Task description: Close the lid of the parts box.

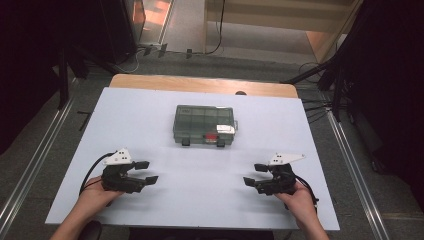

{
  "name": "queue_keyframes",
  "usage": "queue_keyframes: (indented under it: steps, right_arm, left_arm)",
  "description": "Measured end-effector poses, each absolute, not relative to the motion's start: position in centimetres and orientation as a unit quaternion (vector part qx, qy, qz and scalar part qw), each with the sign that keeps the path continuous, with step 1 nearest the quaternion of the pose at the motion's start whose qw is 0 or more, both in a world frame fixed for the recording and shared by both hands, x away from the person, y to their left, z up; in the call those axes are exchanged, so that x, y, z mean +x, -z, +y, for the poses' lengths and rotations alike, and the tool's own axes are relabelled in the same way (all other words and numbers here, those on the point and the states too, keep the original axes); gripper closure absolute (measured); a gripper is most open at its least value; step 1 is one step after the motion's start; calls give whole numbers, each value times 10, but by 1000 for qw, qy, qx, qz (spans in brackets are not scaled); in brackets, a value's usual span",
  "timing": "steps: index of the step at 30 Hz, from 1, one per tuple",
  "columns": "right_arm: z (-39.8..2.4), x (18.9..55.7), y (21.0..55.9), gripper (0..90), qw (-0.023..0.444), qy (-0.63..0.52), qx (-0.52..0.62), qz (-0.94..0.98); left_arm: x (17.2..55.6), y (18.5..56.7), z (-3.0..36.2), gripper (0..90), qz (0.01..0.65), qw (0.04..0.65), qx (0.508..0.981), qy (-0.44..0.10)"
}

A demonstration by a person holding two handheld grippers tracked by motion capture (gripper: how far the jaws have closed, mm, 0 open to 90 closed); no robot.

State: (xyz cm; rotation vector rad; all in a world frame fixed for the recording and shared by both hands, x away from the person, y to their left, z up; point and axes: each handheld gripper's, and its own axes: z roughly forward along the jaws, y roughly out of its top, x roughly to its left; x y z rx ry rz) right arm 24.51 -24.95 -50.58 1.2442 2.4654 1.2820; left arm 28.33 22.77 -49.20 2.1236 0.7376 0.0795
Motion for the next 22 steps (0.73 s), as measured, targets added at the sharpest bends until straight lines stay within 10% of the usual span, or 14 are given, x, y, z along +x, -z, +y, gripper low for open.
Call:
queue_keyframes:
  steps: [22]
  right_arm:
    - [-249,245,507,270,47,-418,406,811]
  left_arm:
    - [283,492,227,325,292,432,853,-31]
